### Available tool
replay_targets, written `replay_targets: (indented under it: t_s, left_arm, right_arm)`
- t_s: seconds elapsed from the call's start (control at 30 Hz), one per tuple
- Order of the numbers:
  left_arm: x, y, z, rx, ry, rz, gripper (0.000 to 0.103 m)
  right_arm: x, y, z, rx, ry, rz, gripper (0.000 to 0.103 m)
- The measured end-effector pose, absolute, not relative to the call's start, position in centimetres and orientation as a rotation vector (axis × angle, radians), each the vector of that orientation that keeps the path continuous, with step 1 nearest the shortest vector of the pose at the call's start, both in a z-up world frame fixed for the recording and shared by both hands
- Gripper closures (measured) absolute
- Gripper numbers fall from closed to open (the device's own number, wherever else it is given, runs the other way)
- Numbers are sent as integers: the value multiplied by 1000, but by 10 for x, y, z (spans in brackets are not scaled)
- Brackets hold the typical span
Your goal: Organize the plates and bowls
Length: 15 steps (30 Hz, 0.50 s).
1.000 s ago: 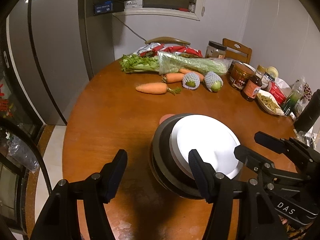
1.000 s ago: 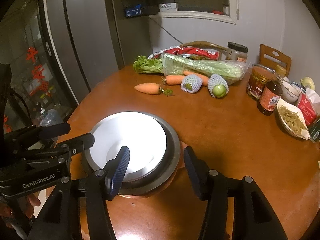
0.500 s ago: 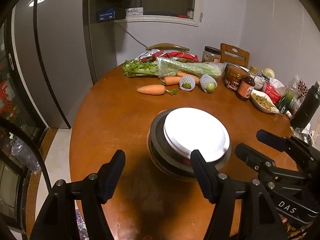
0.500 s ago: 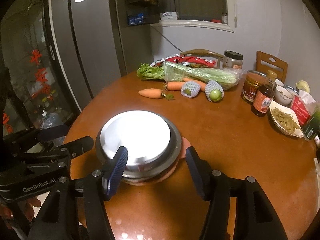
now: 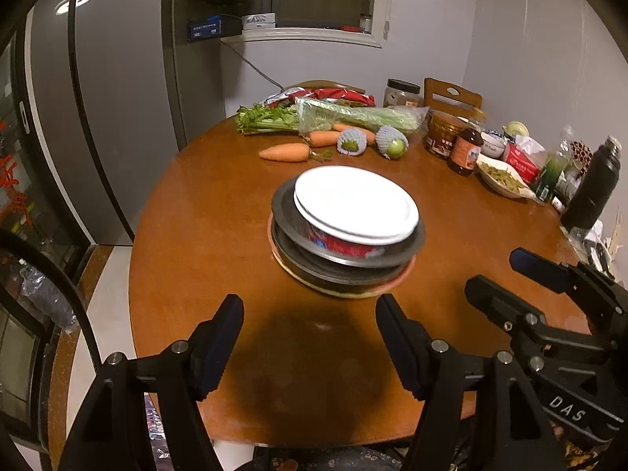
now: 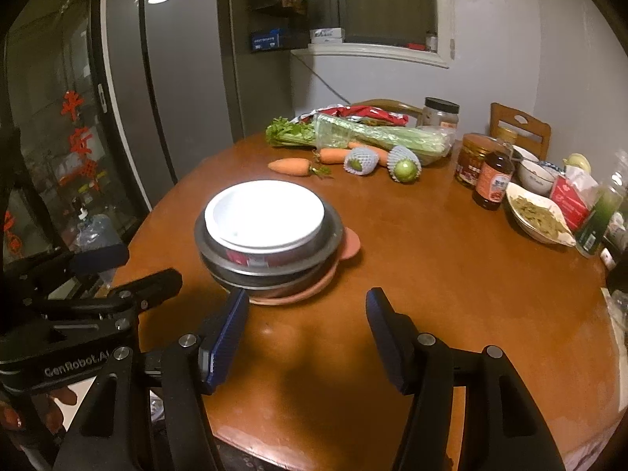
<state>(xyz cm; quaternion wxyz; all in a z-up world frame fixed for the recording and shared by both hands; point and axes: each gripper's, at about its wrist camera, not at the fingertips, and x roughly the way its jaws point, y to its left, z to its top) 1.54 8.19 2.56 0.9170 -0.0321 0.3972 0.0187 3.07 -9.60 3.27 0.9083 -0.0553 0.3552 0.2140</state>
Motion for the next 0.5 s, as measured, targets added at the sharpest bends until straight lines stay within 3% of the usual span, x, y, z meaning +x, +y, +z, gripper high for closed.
replay_targets:
  t_s: [0.5]
  left_arm:
    - [-9, 70, 5, -46, 848, 64, 33]
  right_arm:
    - [-3, -120, 20, -94, 733, 394, 39]
